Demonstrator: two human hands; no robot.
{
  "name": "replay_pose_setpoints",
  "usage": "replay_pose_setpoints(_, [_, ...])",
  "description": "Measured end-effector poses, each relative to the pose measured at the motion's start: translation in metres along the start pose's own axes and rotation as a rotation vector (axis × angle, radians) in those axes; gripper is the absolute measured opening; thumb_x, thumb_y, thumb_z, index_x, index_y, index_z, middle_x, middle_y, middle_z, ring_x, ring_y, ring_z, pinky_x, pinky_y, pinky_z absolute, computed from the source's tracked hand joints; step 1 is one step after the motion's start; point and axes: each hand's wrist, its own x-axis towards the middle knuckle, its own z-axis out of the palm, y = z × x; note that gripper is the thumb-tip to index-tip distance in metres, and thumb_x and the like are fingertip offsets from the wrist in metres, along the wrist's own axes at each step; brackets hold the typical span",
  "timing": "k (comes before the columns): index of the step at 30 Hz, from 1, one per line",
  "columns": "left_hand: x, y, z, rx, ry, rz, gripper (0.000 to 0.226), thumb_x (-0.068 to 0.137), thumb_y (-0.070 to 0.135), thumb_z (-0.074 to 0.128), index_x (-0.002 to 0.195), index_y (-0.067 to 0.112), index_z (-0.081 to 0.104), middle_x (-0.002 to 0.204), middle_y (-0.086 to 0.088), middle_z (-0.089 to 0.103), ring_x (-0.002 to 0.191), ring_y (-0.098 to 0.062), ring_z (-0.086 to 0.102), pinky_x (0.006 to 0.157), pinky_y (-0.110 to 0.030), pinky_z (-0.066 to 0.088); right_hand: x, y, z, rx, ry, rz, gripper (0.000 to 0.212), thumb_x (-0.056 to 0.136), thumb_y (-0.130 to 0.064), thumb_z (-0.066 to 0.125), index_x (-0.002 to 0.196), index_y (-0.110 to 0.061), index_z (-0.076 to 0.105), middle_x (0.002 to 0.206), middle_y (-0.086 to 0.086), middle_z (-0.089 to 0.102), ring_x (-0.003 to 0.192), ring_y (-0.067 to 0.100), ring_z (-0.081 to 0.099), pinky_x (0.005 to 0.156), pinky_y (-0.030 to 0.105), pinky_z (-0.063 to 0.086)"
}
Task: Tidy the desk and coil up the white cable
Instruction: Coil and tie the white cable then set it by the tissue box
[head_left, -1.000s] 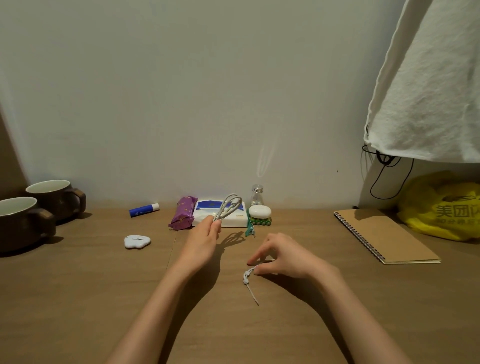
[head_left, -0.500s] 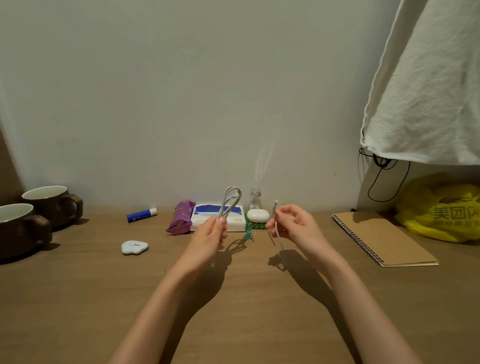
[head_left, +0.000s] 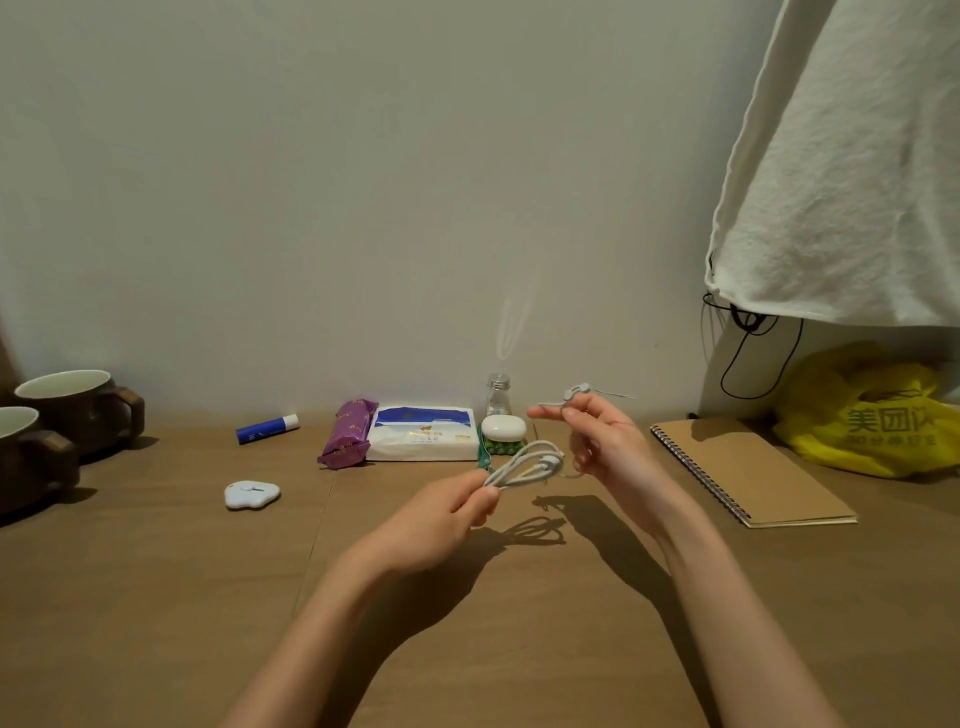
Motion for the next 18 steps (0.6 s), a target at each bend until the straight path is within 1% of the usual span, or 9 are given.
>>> replay_pose_setpoints(2, [-0.001, -0.003, 0.002, 0.09, 0.011, 0.003, 0.026, 0.1, 0.032, 0.036, 0.089, 0.017, 0.054, 0.078, 0.004, 0.054, 0.071, -0.01, 0.046, 0.067, -0.027, 0.04, -0.004, -0.004, 0.004, -0.119, -0.041, -0.02, 0.015, 0.098, -0.01, 0.043, 0.085, -0.015, 0.047, 0.102, 0.004, 0.074, 0.045, 0.004, 0.033, 0.049, 0.021, 0.028])
replay_pose_setpoints(4, [0.0, -0.005, 0.004, 0.151, 0.034, -0.009, 0.025, 0.1, 0.032, 0.036, 0.086, 0.02, 0.052, 0.078, 0.005, 0.054, 0.07, -0.011, 0.046, 0.066, -0.027, 0.039, -0.008, -0.009, 0.01, -0.15, -0.101, -0.037, 0.016, 0.099, -0.008, 0.041, 0.086, -0.014, 0.047, 0.098, 0.009, 0.072, 0.048, -0.004, 0.049, 0.05, 0.012, 0.036])
replay_pose_setpoints(6, [0.0, -0.005, 0.006, 0.17, 0.054, -0.019, 0.024, 0.1, 0.032, 0.035, 0.082, 0.024, 0.049, 0.075, 0.007, 0.053, 0.068, -0.009, 0.045, 0.063, -0.026, 0.036, -0.011, -0.011, 0.015, -0.158, -0.187, -0.04, 0.013, 0.1, -0.007, 0.04, 0.088, -0.01, 0.045, 0.096, 0.012, 0.071, 0.064, -0.008, 0.061, 0.057, 0.006, 0.043])
replay_pose_setpoints(8, [0.001, -0.005, 0.007, 0.161, 0.073, -0.025, 0.024, 0.1, 0.032, 0.035, 0.081, 0.027, 0.048, 0.075, 0.008, 0.053, 0.066, -0.008, 0.045, 0.062, -0.026, 0.036, -0.01, -0.006, 0.018, -0.195, -0.273, -0.033, 0.01, 0.1, -0.011, 0.041, 0.092, -0.009, 0.045, 0.099, 0.011, 0.073, 0.085, 0.004, 0.068, 0.07, 0.011, 0.049])
replay_pose_setpoints(9, [0.001, -0.004, 0.008, 0.152, 0.077, -0.027, 0.023, 0.1, 0.032, 0.035, 0.081, 0.029, 0.048, 0.075, 0.009, 0.053, 0.066, -0.007, 0.046, 0.062, -0.025, 0.036, -0.009, -0.004, 0.02, -0.218, -0.297, -0.024, 0.009, 0.1, -0.012, 0.041, 0.094, -0.008, 0.046, 0.099, 0.01, 0.073, 0.089, 0.008, 0.069, 0.072, 0.014, 0.05])
replay_pose_setpoints(13, [0.002, 0.001, 0.014, 0.125, 0.088, -0.043, 0.02, 0.1, 0.028, 0.035, 0.085, 0.029, 0.049, 0.079, 0.011, 0.053, 0.069, -0.004, 0.047, 0.062, -0.02, 0.037, -0.009, 0.0, 0.027, -0.288, -0.309, -0.066, 0.015, 0.099, -0.014, 0.043, 0.1, -0.001, 0.049, 0.097, 0.014, 0.071, 0.09, 0.008, 0.068, 0.081, 0.022, 0.054])
replay_pose_setpoints(15, [0.004, 0.0, 0.015, 0.089, 0.118, -0.068, 0.02, 0.101, 0.027, 0.034, 0.09, 0.026, 0.051, 0.08, 0.009, 0.053, 0.07, -0.004, 0.048, 0.062, -0.019, 0.037, -0.01, 0.0, 0.029, -0.3, -0.293, -0.096, 0.014, 0.099, -0.015, 0.045, 0.099, -0.003, 0.051, 0.093, 0.014, 0.07, 0.093, 0.014, 0.067, 0.082, 0.023, 0.053])
replay_pose_setpoints(17, [0.007, -0.002, 0.012, -0.04, 0.165, -0.114, 0.025, 0.101, 0.028, 0.033, 0.09, 0.02, 0.054, 0.076, 0.006, 0.051, 0.066, -0.006, 0.045, 0.061, -0.02, 0.037, -0.01, 0.0, 0.03, -0.293, -0.285, -0.121, 0.013, 0.099, -0.017, 0.045, 0.1, -0.005, 0.052, 0.095, 0.021, 0.069, 0.1, 0.027, 0.063, 0.089, 0.031, 0.049])
replay_pose_setpoints(18, [0.008, -0.003, 0.009, -0.148, 0.191, -0.149, 0.027, 0.101, 0.029, 0.033, 0.087, 0.018, 0.053, 0.073, 0.005, 0.049, 0.063, -0.007, 0.044, 0.059, -0.019, 0.037, -0.01, 0.0, 0.031, -0.276, -0.288, -0.134, 0.014, 0.099, -0.017, 0.045, 0.1, -0.005, 0.052, 0.095, 0.019, 0.07, 0.101, 0.026, 0.064, 0.092, 0.03, 0.048])
